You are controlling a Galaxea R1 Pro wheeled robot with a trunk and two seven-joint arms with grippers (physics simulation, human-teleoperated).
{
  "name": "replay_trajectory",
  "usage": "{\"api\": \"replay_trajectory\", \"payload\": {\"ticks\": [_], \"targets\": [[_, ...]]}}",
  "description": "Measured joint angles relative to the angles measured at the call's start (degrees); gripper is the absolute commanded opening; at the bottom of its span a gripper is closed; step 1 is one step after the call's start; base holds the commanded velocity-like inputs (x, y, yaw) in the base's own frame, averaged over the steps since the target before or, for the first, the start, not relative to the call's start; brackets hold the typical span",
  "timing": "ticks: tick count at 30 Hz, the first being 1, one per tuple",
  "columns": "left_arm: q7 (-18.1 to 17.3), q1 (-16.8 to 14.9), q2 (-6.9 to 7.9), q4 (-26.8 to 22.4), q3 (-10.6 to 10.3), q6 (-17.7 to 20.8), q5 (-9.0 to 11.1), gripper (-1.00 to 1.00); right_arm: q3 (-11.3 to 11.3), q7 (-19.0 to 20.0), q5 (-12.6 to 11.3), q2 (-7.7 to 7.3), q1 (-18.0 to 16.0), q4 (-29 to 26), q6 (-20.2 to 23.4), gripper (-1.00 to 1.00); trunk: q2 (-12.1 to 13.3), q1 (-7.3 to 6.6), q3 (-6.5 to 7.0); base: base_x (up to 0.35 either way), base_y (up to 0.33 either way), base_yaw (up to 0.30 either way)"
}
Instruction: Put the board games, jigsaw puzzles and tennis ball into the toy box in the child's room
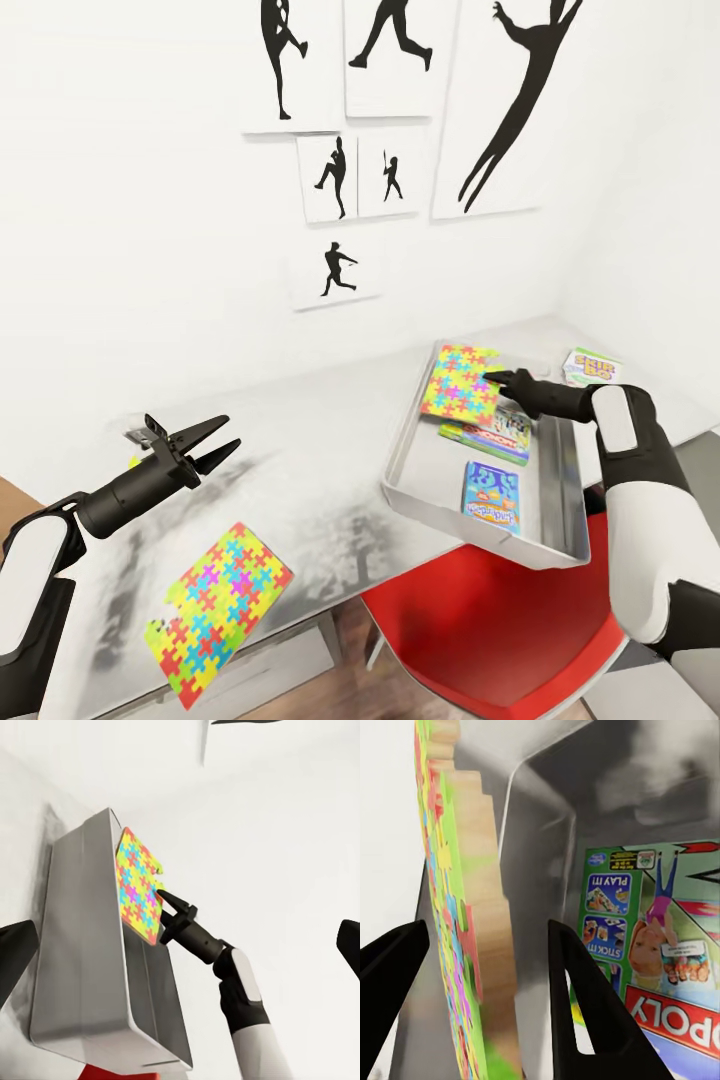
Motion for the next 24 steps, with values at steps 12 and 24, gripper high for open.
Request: {"api": "replay_trajectory", "payload": {"ticks": [12, 24], "targets": [[0.09, 0.00, 0.00, 0.00, -0.07, -0.03, 0.00, 1.00, 0.03, 0.63, 0.17, -0.87, -1.63, 3.88, -1.33, -1.00, 0.00, 0.00, 0.00, 0.003, 0.000, 0.000], [0.10, 0.00, -0.08, 0.00, -0.08, -0.04, -0.01, 1.00, 0.01, 0.70, 0.05, -2.11, -2.15, 4.35, -1.34, -1.00, 0.00, 0.00, -0.24, 0.000, 0.000, 0.000]]}}
